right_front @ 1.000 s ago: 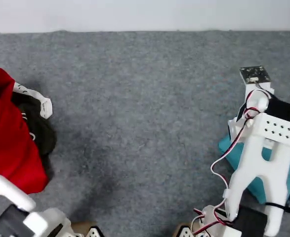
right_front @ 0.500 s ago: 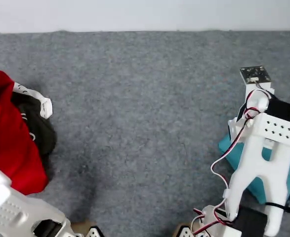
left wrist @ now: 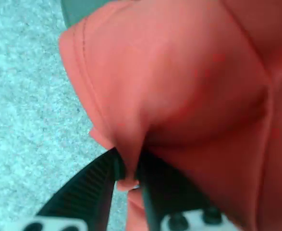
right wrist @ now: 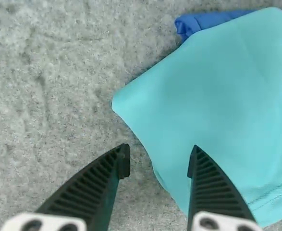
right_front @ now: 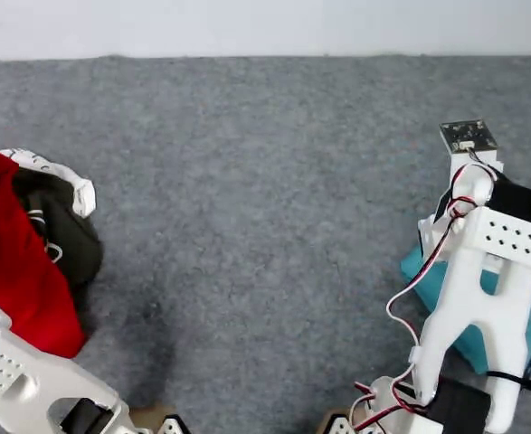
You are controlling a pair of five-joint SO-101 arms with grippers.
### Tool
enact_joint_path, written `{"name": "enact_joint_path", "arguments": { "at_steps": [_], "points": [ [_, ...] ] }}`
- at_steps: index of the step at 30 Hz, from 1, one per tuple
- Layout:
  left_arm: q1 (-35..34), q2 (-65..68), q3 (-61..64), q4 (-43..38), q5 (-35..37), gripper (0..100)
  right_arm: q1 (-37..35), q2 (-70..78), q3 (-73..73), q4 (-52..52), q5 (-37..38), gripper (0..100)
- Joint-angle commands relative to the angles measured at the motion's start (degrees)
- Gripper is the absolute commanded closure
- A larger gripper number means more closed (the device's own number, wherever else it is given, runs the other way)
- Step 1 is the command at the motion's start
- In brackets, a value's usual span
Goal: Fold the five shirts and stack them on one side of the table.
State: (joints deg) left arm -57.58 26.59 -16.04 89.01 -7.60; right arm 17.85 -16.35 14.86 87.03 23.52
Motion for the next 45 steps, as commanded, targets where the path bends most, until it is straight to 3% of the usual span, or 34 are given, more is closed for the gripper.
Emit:
{"name": "enact_joint_path", "arguments": {
  "at_steps": [1,4,8,14,20,28,39,45],
  "points": [
    [3.69,-0.53,-6.46,4.22,-0.18,99,-0.48,-2.07,-0.35,-0.48,0.35,79.4],
    [9.76,-0.53,-15.69,12.04,-0.09,99,-0.48,-2.07,-0.35,-0.48,0.26,79.4],
    [20.22,-5.63,-18.24,11.69,-0.09,99,-0.04,-2.59,-0.35,-0.48,0.26,79.4],
    [45.54,-14.59,-13.85,11.43,-0.18,99,4.79,-2.59,-0.62,-0.92,0.0,79.4],
    [72.26,-11.78,-11.74,11.34,-0.62,99,12.26,-2.59,-0.62,-0.92,-0.09,79.4],
    [98.02,-3.16,-12.0,11.34,-9.23,99,18.77,-2.59,-0.7,-0.92,0.0,79.4],
    [115.25,-7.38,-16.31,11.52,-11.6,99,23.69,-2.59,-0.7,-1.01,0.0,79.4],
    [112.35,-9.23,-16.22,11.52,-12.66,98,23.69,-2.59,-0.7,-1.01,0.0,79.4]
  ]
}}
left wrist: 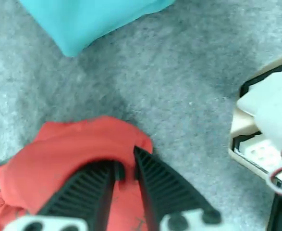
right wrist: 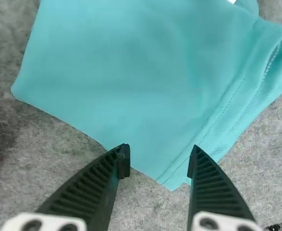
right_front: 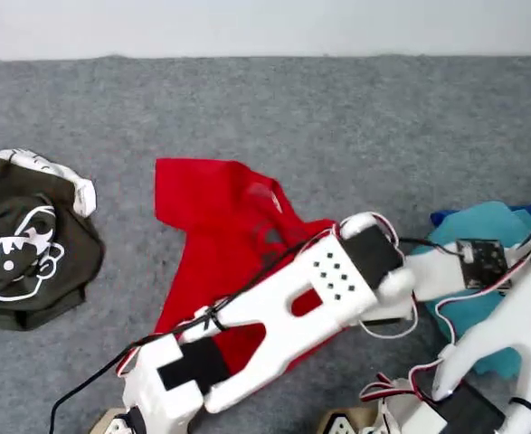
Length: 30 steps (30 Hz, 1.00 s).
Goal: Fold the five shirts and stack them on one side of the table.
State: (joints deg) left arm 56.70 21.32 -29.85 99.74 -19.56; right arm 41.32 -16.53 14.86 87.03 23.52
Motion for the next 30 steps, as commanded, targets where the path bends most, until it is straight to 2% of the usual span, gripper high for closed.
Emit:
{"name": "enact_joint_path", "arguments": {
  "at_steps": [1,8,19,25,30],
  "points": [
    [-3.69,-3.87,-2.33,0.79,-0.62,98,0.22,-2.42,-0.7,-1.01,0.0,79.4],
    [-17.93,-3.78,-1.19,0.79,6.59,79,-0.04,-2.42,-0.7,-1.01,0.0,79.4],
    [-26.02,-3.78,10.51,-0.7,6.86,79,-0.04,-2.42,-0.7,-1.01,0.0,79.4],
    [-26.73,-3.78,19.12,-1.05,6.68,79,-0.04,-2.24,-0.7,-1.01,0.0,79.4],
    [-26.02,-3.78,23.6,-1.76,3.69,79,-0.04,-1.98,-0.7,-1.01,0.0,79.4]
  ]
}}
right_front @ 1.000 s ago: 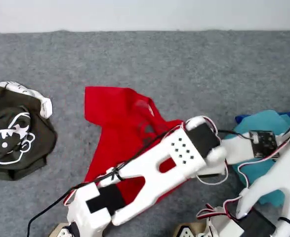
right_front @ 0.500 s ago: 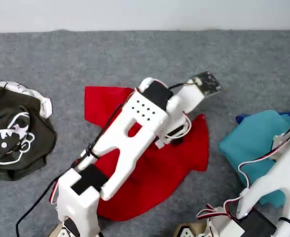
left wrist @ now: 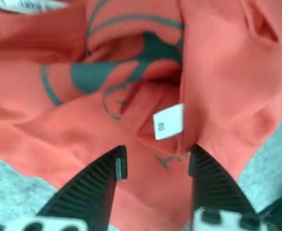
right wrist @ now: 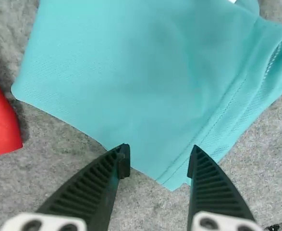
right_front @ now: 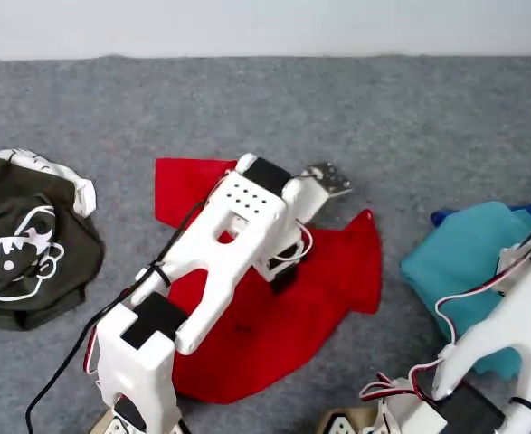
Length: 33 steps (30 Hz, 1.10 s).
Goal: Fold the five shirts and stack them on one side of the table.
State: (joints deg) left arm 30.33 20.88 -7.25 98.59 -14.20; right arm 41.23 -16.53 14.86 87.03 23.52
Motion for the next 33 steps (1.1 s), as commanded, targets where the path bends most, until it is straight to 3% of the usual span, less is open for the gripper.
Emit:
{"name": "enact_joint_path", "arguments": {
  "at_steps": [1,8,15,22,27,31,33],
  "points": [
    [0.53,-3.34,1.71,-1.49,-1.67,79,0.04,-1.98,-0.7,-1.01,0.0,79.4],
    [0.88,-2.73,2.24,-6.59,-1.67,79,0.04,-1.98,-0.7,-1.01,0.0,79.4],
    [2.9,7.38,1.98,-10.81,-1.67,79,-0.04,-2.07,-0.7,-1.01,0.0,79.4],
    [6.15,11.34,1.8,-13.19,-1.67,96,-0.04,-1.89,-0.62,-1.01,0.0,79.4],
    [5.19,11.25,-0.48,-9.14,-1.85,99,-0.04,-1.89,-0.53,-1.01,0.0,79.4],
    [2.11,11.25,-13.49,1.85,-3.96,99,-3.38,-1.89,-0.35,-2.95,-0.09,79.4],
    [0.26,10.55,-19.12,2.02,-3.16,99,-7.25,-1.89,-0.35,-4.09,-0.09,79.4]
  ]
}}
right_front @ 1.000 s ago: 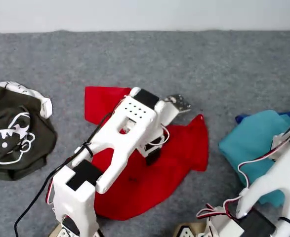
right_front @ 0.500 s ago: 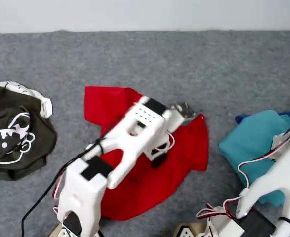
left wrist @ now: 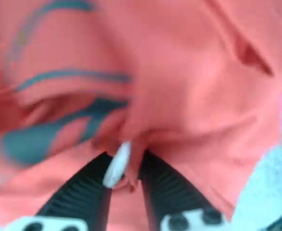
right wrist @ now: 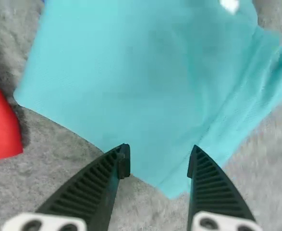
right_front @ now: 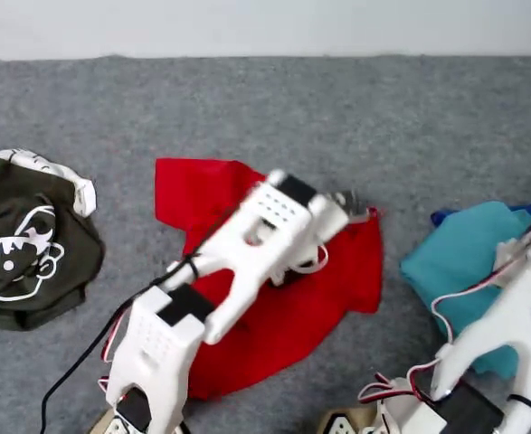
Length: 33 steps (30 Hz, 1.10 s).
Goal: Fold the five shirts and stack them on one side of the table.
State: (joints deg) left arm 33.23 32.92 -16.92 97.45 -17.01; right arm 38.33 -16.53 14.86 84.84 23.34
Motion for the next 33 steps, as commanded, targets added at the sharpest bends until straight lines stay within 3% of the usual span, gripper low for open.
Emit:
{"name": "enact_joint_path", "arguments": {
  "at_steps": [1,7,12,16,20,25,33],
  "points": [
    [-3.78,-2.64,-10.77,3.25,0.09,99,-6.64,-1.89,-0.35,-2.42,0.09,79.4],
    [-9.58,-12.48,-5.14,3.25,0.09,99,-22.64,-1.8,-0.26,-8.04,0.09,79.4],
    [-16.7,-22.51,1.45,3.25,-0.09,99,-35.03,-1.45,-0.26,-11.47,-4.92,79.4],
    [-25.14,-30.86,4.88,3.25,-0.62,99,-39.08,2.42,-0.09,-11.03,-4.75,79.4],
    [-31.03,-36.31,9.89,3.08,-6.15,99,-41.54,7.6,2.73,-11.03,-4.66,79.4],
    [-32.26,-37.89,16.4,2.9,-8.62,99,-48.66,9.98,8.18,-10.59,-2.64,79.4],
    [-32.09,-37.89,23.96,-1.23,-8.44,99,-57.71,7.52,9.58,-1.71,3.87,79.4]
  ]
}}
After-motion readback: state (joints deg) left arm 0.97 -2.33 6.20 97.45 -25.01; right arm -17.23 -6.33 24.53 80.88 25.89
